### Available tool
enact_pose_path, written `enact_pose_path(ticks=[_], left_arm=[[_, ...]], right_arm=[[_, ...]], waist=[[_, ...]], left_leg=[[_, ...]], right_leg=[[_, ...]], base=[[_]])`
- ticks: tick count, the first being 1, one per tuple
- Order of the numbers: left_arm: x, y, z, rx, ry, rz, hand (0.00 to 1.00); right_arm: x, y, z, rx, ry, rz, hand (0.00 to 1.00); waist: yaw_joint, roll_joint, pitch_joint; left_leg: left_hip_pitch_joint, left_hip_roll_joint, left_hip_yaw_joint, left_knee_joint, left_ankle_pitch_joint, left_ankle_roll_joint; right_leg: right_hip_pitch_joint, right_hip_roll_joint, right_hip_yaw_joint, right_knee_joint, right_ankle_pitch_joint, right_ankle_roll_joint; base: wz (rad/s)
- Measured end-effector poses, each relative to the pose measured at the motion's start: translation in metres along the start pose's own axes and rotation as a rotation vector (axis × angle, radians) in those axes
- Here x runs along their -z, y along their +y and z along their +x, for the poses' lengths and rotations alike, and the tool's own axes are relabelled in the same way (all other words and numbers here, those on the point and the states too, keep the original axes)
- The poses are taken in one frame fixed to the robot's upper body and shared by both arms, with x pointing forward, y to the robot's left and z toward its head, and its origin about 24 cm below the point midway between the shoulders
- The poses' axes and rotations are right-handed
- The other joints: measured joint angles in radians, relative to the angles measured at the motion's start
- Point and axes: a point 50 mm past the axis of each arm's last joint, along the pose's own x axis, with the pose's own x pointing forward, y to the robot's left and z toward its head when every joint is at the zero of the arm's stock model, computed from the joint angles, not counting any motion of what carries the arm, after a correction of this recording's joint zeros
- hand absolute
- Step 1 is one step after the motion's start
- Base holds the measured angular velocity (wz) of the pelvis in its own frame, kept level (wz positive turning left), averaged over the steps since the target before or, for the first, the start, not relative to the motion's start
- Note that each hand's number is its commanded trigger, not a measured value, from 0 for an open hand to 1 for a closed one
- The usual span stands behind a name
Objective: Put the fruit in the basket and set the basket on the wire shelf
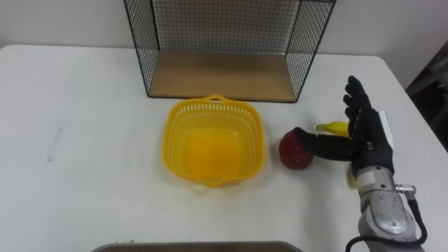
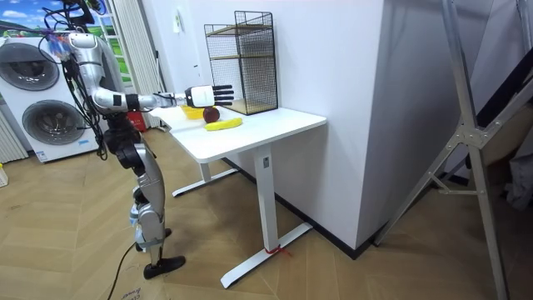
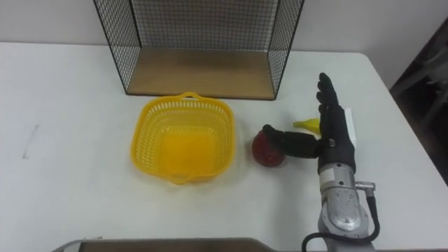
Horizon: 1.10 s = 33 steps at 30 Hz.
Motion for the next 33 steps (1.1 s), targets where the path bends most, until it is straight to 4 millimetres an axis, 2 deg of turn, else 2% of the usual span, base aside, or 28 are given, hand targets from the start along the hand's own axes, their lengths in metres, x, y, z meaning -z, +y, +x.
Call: enact_pose_path(ticks=[6, 12, 16, 20, 27, 33], left_arm=[[0.002, -0.001, 0.0, 0.003, 0.008, 0.002, 0.0], [0.005, -0.003, -0.001, 0.01, 0.019, 0.002, 0.0], [0.006, -0.004, -0.001, 0.026, 0.018, 0.041, 0.0], [0.006, -0.004, -0.001, 0.033, 0.021, 0.067, 0.0], [0.006, -0.005, -0.001, 0.047, 0.024, 0.087, 0.0], [0.003, -0.003, 0.0, 0.042, 0.023, 0.084, 0.0]], right_arm=[[0.001, 0.0, 0.0, -0.01, 0.0, -0.03, 0.0], [0.015, 0.0, -0.002, -0.02, 0.054, -0.082, 0.0], [0.014, 0.0, -0.001, -0.026, 0.045, -0.123, 0.0], [0.014, 0.0, -0.001, -0.028, 0.043, -0.133, 0.0], [0.015, 0.001, -0.001, -0.035, 0.046, -0.163, 0.0], [0.019, 0.006, 0.005, -0.104, 0.068, -0.164, 0.0]], waist=[[0.0, 0.002, 0.001], [0.001, 0.007, 0.0019], [0.002, 0.01, -0.0004], [0.002, 0.01, -0.0041], [0.006, 0.009, -0.0042], [0.009, -0.002, -0.0051]], left_leg=[[0.001, 0.0, -0.006, 0.0, 0.0, 0.0], [0.0, 0.0, -0.008, 0.0, 0.0, 0.0], [0.0, 0.0, -0.008, 0.001, 0.0, 0.0], [0.0, 0.0, -0.008, 0.004, 0.0, 0.0], [-0.002, 0.0, -0.008, 0.009, 0.0, 0.0], [-0.006, 0.0, -0.01, 0.015, 0.0, 0.0]], right_leg=[[0.005, 0.0, -0.007, -0.003, 0.0, 0.0], [0.005, 0.0, -0.008, -0.003, 0.0, 0.0], [0.005, 0.0, -0.009, -0.003, 0.0, 0.0], [0.006, 0.0, -0.009, -0.002, 0.0, 0.0], [0.006, -0.001, -0.008, -0.002, 0.0, 0.0], [0.006, -0.001, -0.008, -0.002, 0.0, -0.001]], base=[[0.03], [0.0], [0.0], [0.0], [0.0], [0.0]])
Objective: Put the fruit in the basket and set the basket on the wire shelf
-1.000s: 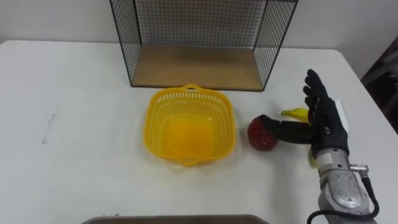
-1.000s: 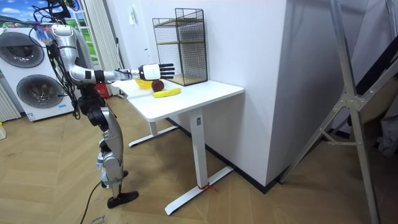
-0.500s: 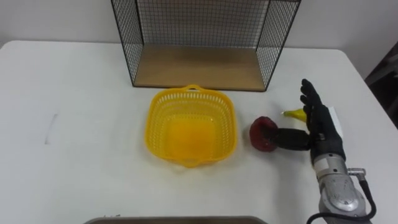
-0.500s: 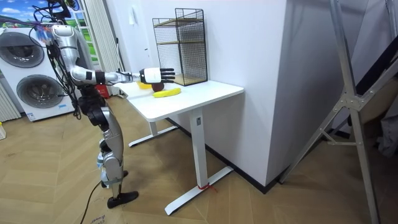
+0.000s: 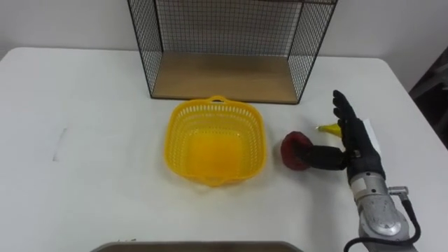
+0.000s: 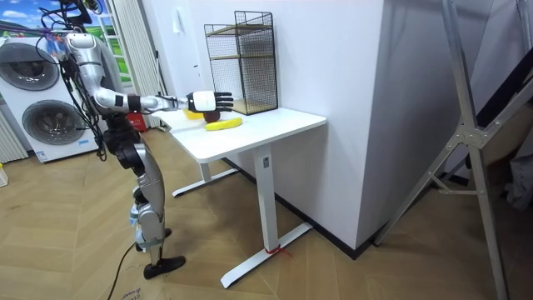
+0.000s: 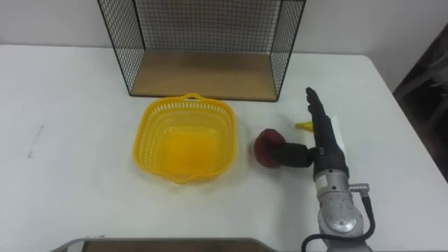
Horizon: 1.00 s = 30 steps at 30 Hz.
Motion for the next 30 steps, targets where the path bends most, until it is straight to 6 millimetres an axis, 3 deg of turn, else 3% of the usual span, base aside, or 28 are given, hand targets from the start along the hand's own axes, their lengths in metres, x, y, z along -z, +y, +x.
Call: enact_pose_path(ticks=[11, 15, 24, 29, 30], left_arm=[[0.0, 0.004, 0.001, 0.0, 0.01, 0.011, 0.0], [0.002, 0.003, 0.0, 0.012, 0.018, 0.012, 0.0], [0.004, 0.001, 0.0, 0.042, 0.038, 0.014, 0.0], [0.004, 0.0, 0.0, 0.043, 0.038, 0.017, 0.0], [0.004, 0.0, 0.0, 0.043, 0.038, 0.017, 0.0]], right_arm=[[0.003, 0.012, 0.003, -0.118, 0.029, -0.004, 0.0], [0.015, 0.017, 0.001, -0.172, 0.099, -0.013, 0.0], [0.012, 0.019, 0.003, -0.215, 0.088, -0.059, 0.0], [0.013, 0.019, 0.003, -0.235, 0.091, -0.087, 0.0], [0.013, 0.019, 0.003, -0.24, 0.091, -0.095, 0.07]], waist=[[0.019, -0.003, 0.0024], [0.02, -0.003, 0.0027], [0.017, -0.001, 0.0056], [0.017, -0.006, 0.0033], [0.017, -0.007, 0.0028]], left_leg=[[-0.013, -0.001, -0.023, 0.011, 0.0, 0.0], [-0.02, -0.001, -0.031, 0.016, 0.0, 0.0], [-0.026, -0.001, -0.041, 0.019, 0.0, 0.0], [-0.028, -0.001, -0.043, 0.017, 0.0, -0.001], [-0.028, -0.001, -0.043, 0.017, 0.0, -0.001]], right_leg=[[0.001, -0.002, -0.017, 0.0, 0.0, -0.001], [0.001, -0.003, -0.024, 0.0, 0.001, -0.001], [0.001, -0.003, -0.032, 0.0, 0.001, -0.001], [0.001, -0.002, -0.032, -0.001, 0.001, -0.001], [0.001, -0.002, -0.032, -0.001, 0.001, -0.001]], base=[[0.05], [0.06], [0.03], [0.0], [0.0]])
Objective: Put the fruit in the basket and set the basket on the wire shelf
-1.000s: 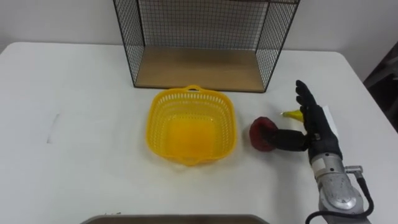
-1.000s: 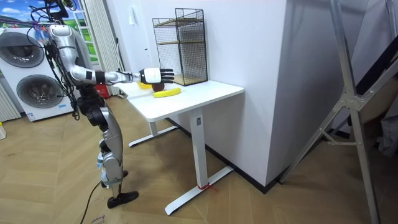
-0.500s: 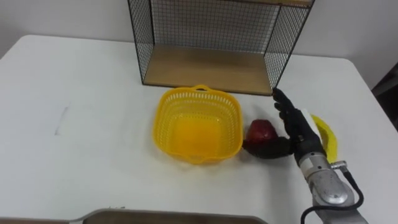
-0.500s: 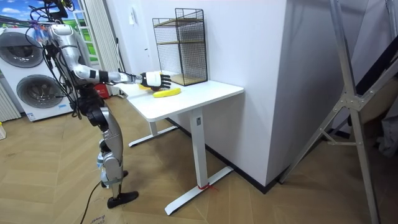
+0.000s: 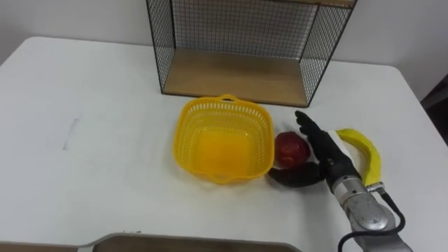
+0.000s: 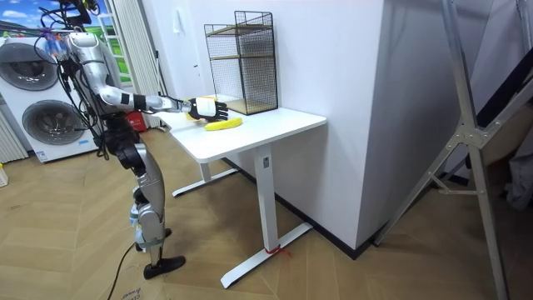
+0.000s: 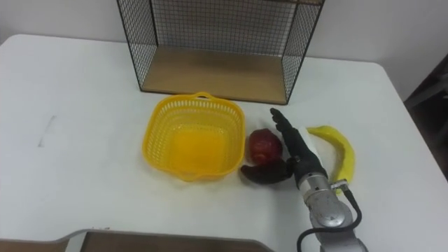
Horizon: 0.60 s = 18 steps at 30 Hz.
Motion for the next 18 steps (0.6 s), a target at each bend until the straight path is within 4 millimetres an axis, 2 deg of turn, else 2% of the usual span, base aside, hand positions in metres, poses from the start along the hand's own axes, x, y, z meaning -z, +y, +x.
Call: enact_pose_path(ticks=[1, 5, 11, 18], left_arm=[[0.0, 0.0, 0.0, 0.0, 0.0, 0.0, 0.0], [0.0, 0.0, 0.0, 0.0, 0.002, 0.0, 0.0], [0.002, 0.0, 0.0, 0.0, 0.012, 0.0, 0.0], [0.002, -0.001, 0.0, 0.004, 0.022, 0.008, 0.0]], right_arm=[[0.0, 0.0, 0.0, -0.002, 0.0, 0.0, 1.0], [0.001, 0.0, 0.0, -0.006, 0.003, -0.008, 1.0], [0.0, -0.013, 0.005, 0.047, 0.011, -0.024, 1.0], [0.001, -0.014, 0.009, 0.067, 0.026, -0.024, 1.0]], waist=[[0.0, 0.0, -0.0001], [-0.001, -0.001, -0.0013], [-0.003, -0.005, -0.0037], [-0.002, -0.006, -0.0041]], left_leg=[[0.0, 0.0, 0.0, 0.0, 0.0, 0.0], [0.0, -0.001, 0.0, 0.0, 0.0, 0.0], [0.001, -0.001, -0.001, 0.001, 0.0, 0.0], [0.001, -0.001, 0.0, 0.0, 0.0, 0.0]], right_leg=[[0.0, 0.0, 0.0, 0.0, 0.0, 0.0], [0.0, 0.0, 0.0, -0.002, 0.0, 0.0], [0.002, 0.0, -0.001, -0.002, 0.0, 0.0], [0.002, 0.0, -0.002, -0.002, 0.0, 0.0]], base=[[0.0], [0.0], [0.0], [0.0]])
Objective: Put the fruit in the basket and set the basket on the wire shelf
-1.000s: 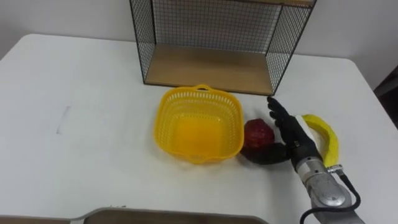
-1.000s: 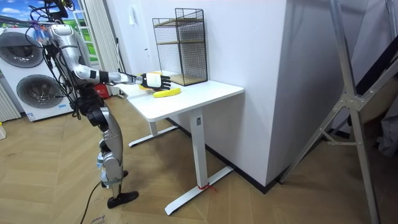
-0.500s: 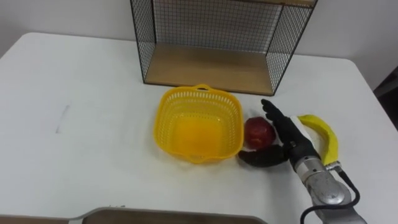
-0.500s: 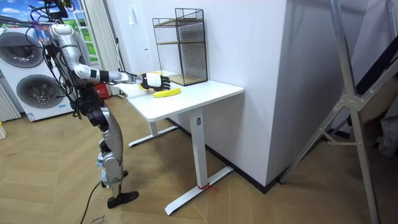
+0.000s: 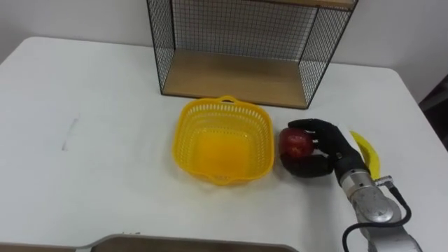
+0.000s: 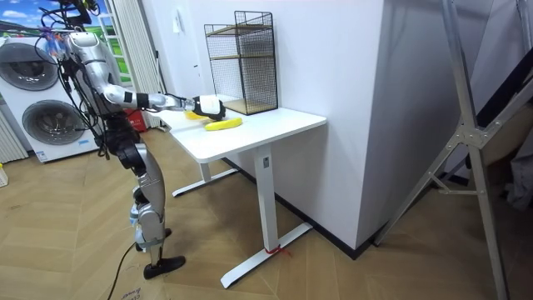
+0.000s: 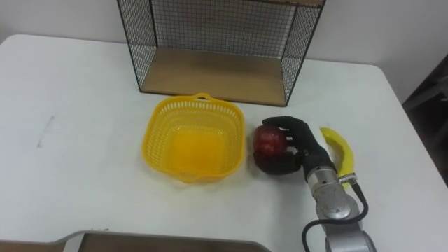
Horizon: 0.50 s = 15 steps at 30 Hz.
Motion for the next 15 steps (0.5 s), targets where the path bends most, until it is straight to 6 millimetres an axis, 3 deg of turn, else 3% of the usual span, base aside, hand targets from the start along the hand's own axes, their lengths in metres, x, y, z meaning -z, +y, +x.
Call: enact_pose_path(ticks=[15], left_arm=[[-0.002, 0.0011, 0.0001, 0.006, -0.012, 0.025, 0.0]], right_arm=[[-0.0021, 0.0015, -0.0001, 0.006, -0.013, 0.117, 1.0]], waist=[[-0.007, 0.003, -0.0007]], left_leg=[[0.007, 0.0, 0.0, 0.003, 0.0, 0.0]], right_leg=[[0.005, 0.0, 0.002, 0.001, 0.0, 0.0]], base=[[0.0]])
